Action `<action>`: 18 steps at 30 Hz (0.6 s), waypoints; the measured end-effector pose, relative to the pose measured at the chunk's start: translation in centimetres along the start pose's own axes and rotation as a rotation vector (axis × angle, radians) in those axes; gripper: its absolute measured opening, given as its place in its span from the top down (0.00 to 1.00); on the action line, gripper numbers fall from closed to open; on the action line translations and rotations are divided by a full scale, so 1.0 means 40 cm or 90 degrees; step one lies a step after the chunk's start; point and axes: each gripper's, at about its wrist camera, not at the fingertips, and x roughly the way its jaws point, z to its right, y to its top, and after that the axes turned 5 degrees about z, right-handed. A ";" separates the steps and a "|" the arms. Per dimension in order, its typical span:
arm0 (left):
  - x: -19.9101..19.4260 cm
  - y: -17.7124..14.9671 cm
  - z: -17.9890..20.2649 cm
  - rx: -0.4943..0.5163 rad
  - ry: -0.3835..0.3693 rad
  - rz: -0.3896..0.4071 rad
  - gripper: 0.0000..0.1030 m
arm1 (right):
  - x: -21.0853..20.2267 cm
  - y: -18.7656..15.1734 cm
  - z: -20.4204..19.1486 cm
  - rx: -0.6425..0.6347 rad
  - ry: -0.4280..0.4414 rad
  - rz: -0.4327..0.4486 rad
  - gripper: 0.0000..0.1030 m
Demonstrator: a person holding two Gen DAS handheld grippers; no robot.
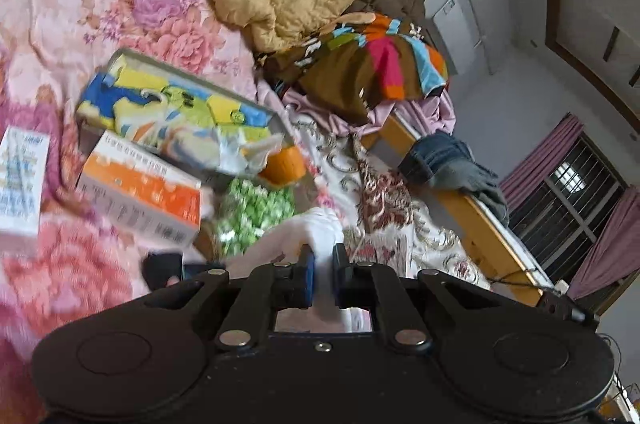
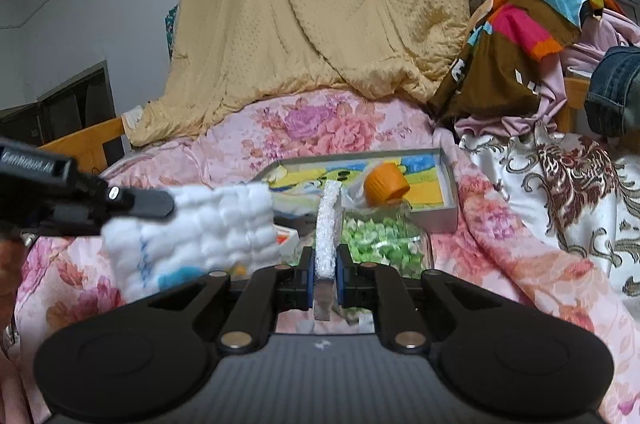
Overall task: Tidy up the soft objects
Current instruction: 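Lift and carry the packet in the right tool while the left tool carries the cloth to the tray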
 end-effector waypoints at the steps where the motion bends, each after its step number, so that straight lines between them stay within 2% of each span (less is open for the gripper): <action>1: 0.002 0.013 -0.004 0.001 -0.003 0.006 0.91 | 0.004 0.006 -0.001 0.000 0.000 0.001 0.89; 5: 0.022 0.093 -0.024 0.005 -0.012 0.043 0.91 | 0.037 0.028 -0.007 -0.019 0.000 0.004 0.89; 11: 0.087 0.226 -0.079 0.044 -0.003 0.112 0.91 | 0.166 0.098 -0.018 -0.034 -0.005 0.013 0.89; 15: 0.127 0.280 -0.135 0.088 0.046 0.162 0.91 | 0.280 0.149 -0.045 -0.060 -0.008 0.013 0.89; 18: 0.156 0.297 -0.206 0.097 0.079 0.168 0.91 | 0.383 0.184 -0.066 -0.052 -0.009 0.003 0.89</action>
